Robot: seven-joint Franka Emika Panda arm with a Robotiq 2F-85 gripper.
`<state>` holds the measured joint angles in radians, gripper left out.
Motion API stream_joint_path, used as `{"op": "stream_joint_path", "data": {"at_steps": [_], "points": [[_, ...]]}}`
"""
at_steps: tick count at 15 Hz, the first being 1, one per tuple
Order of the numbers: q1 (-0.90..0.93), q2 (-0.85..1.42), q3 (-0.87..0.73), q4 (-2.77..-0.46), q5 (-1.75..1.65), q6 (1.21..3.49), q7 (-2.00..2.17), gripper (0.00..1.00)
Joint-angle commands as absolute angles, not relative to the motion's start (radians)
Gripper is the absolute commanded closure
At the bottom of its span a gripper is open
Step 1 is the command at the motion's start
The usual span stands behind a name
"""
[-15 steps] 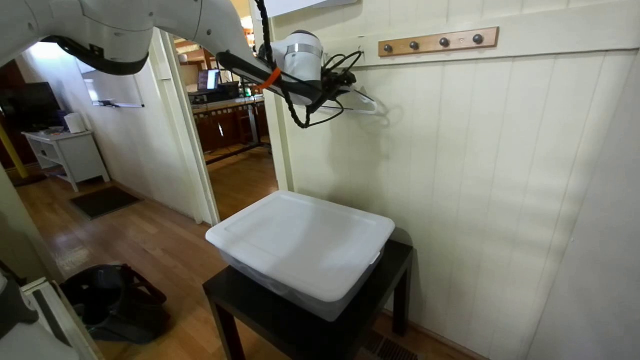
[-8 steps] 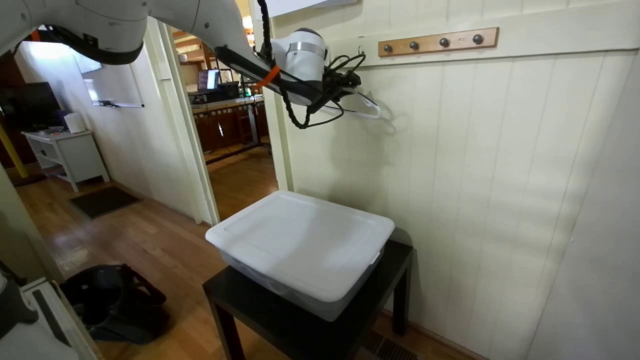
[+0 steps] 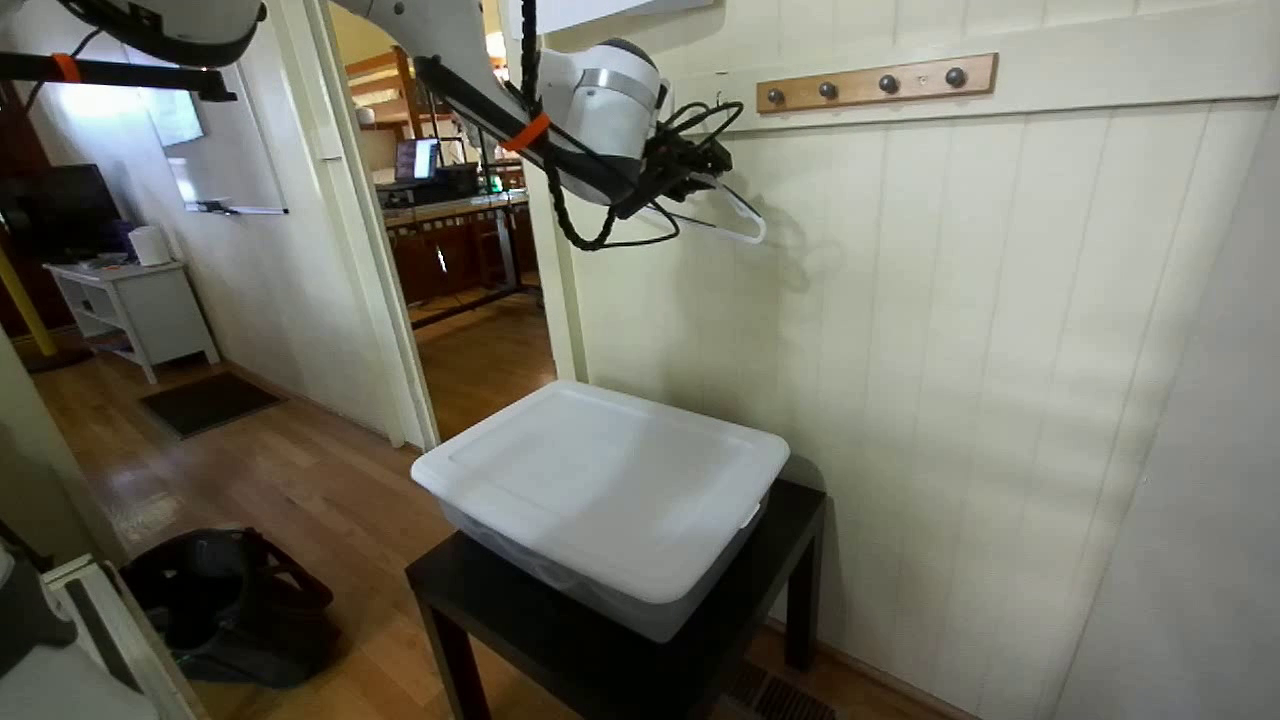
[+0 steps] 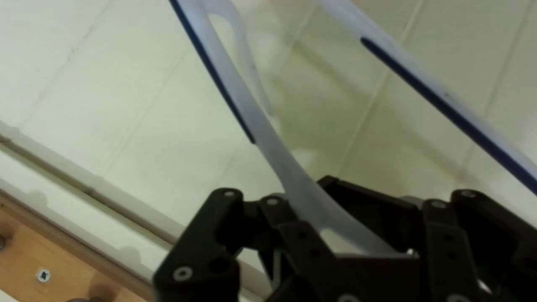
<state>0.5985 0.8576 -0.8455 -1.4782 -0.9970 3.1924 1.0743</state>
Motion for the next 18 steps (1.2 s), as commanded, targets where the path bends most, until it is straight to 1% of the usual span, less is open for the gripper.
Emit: {"op": "stream_joint_path", "data": {"at_steps": [1, 5, 10, 18], "points": [[0.546, 0.750, -0.749, -1.564, -1.014, 3.171, 0.955, 1.00], [0.455, 0.704, -0.643, -1.581, -0.996, 3.146, 0.818, 1.00], [0.345, 0.705, -0.515, -1.527, -0.954, 3.109, 0.718, 1.00], [0.256, 0.743, -0.405, -1.396, -0.878, 2.995, 0.615, 1.00]]}}
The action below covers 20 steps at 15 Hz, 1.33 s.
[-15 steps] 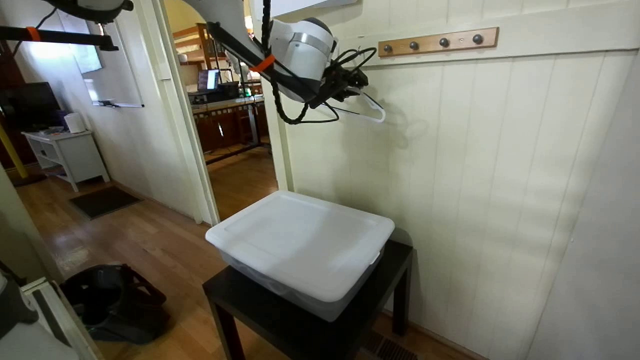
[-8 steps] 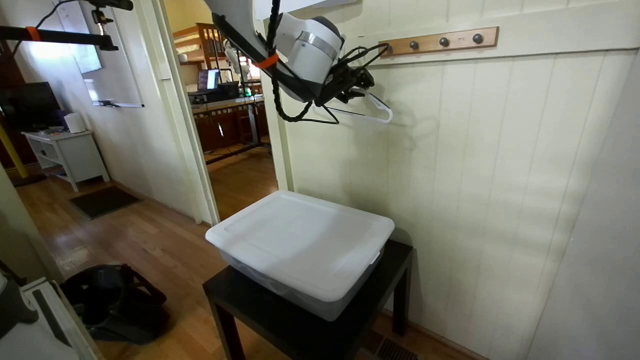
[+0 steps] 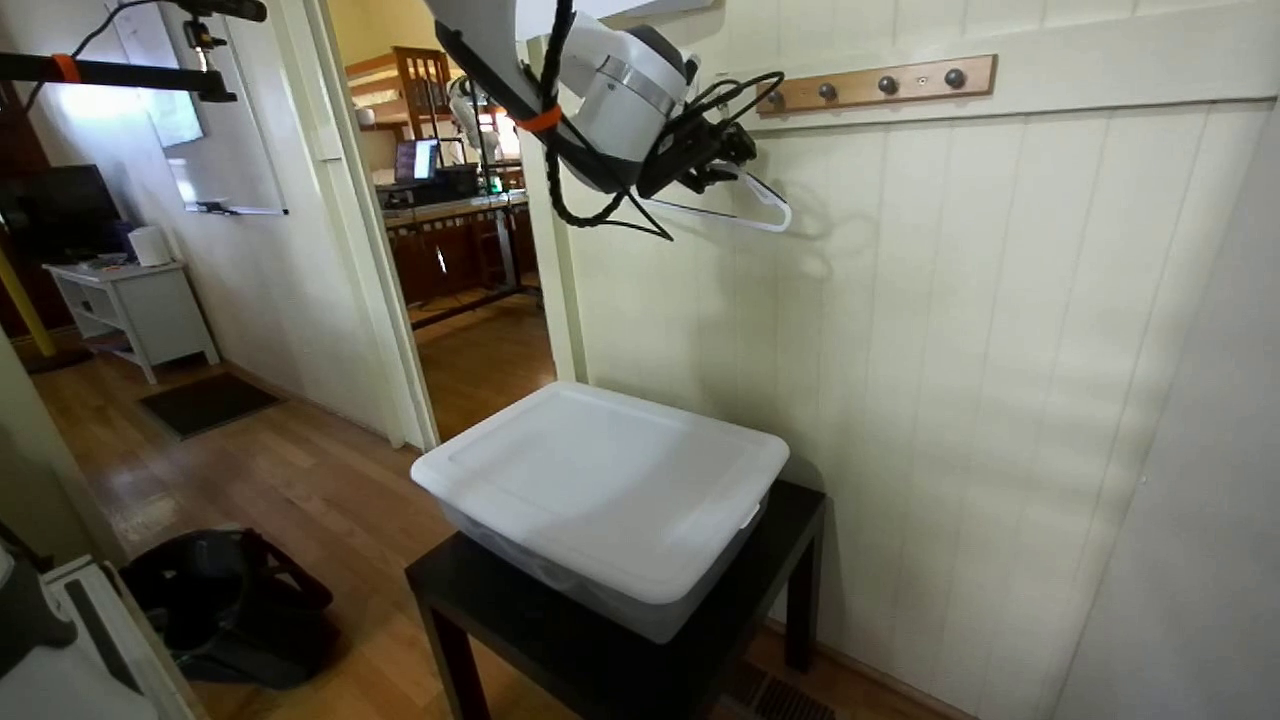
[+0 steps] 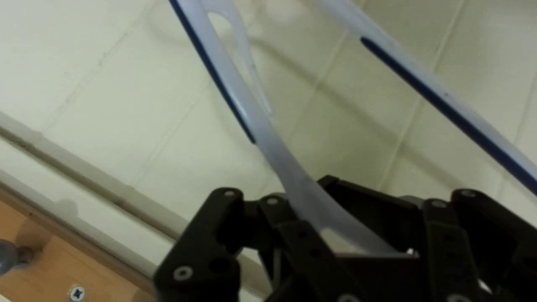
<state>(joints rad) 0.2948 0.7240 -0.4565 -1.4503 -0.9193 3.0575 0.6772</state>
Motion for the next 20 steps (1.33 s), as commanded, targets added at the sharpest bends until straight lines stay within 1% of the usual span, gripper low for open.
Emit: {"op": "stream_joint_path", "data": {"at_steps": [1, 8, 14, 20], "points": [[0.246, 0.747, -0.392, -1.382, -0.866, 2.976, 0.598, 1.00], [0.169, 0.795, -0.304, -1.281, -0.789, 2.860, 0.470, 1.00], [0.097, 0.878, -0.190, -1.173, -0.727, 2.805, 0.319, 1.00], [0.107, 0.962, -0.190, -1.075, -0.574, 2.778, 0.145, 1.00]]}}
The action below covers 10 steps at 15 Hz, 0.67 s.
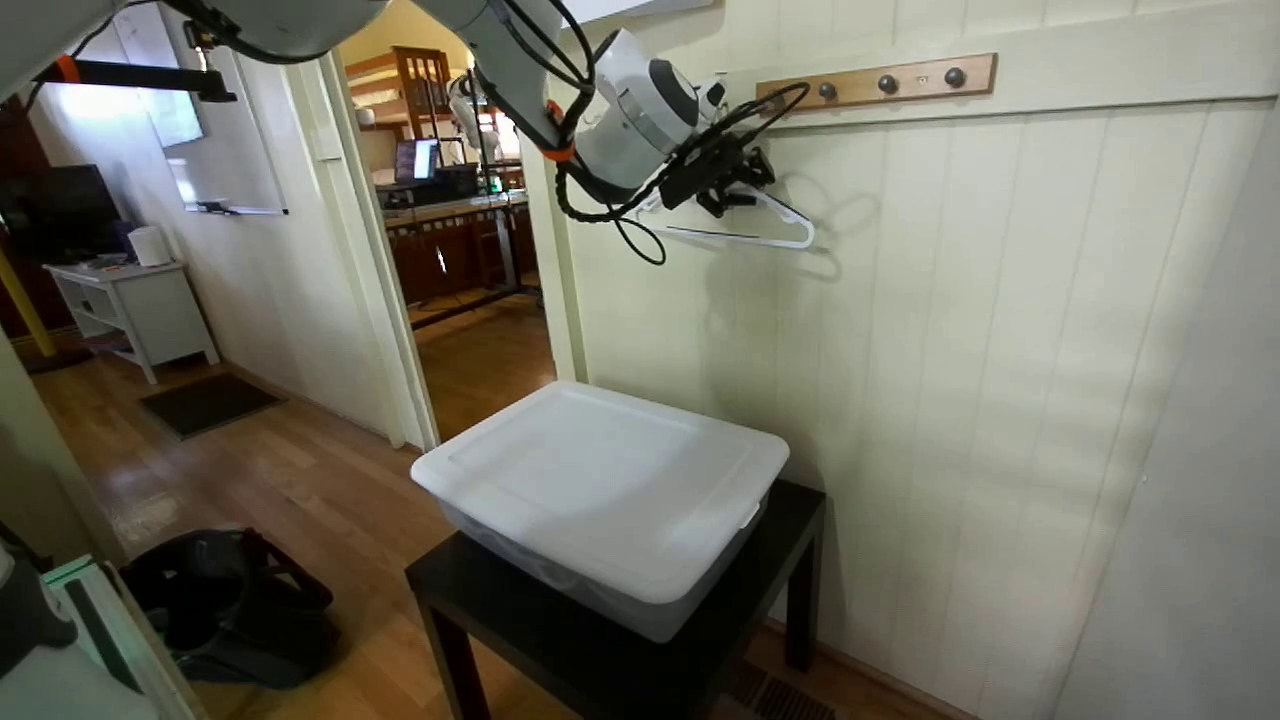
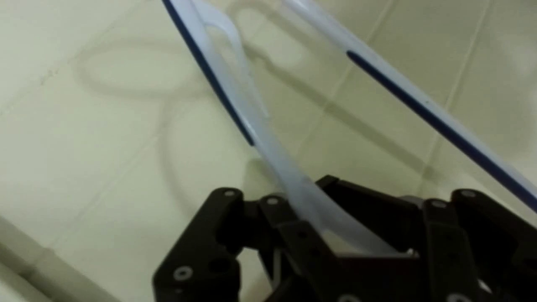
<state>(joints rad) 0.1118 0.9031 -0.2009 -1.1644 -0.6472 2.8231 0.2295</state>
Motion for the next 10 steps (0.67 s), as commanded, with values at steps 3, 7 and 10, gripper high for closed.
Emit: {"op": "stream_joint_path", "data": {"at_steps": [3, 7, 10], "points": [[0.114, 0.985, -0.199, -1.047, -0.525, 2.759, 0.090, 1.00], [0.119, 1.003, -0.205, -1.028, -0.480, 2.722, 0.035, 1.00], [0.123, 1.012, -0.207, -1.025, -0.468, 2.698, 0.012, 1.00]]}}
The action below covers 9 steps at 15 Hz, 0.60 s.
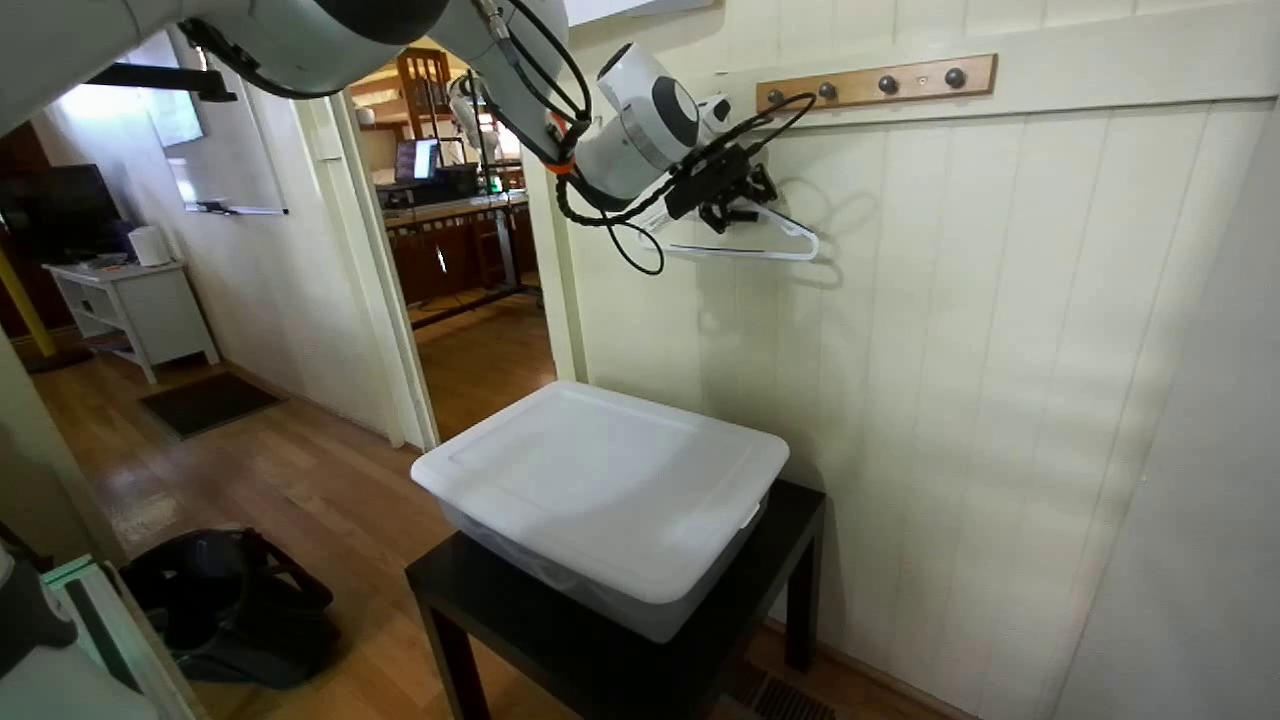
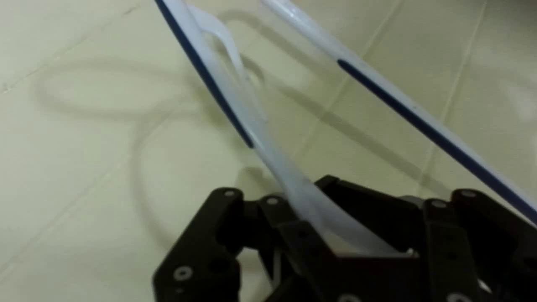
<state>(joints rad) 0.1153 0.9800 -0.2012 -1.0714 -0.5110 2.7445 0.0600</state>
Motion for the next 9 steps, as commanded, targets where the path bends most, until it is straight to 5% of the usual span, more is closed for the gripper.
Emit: {"op": "stream_joint_path", "data": {"at_steps": [1, 9], "points": [[0.122, 1.013, -0.204, -1.027, -0.465, 2.696, 0.005, 1.00], [0.164, 0.951, -0.250, -1.080, -0.486, 2.748, 0.047, 1.00]]}}
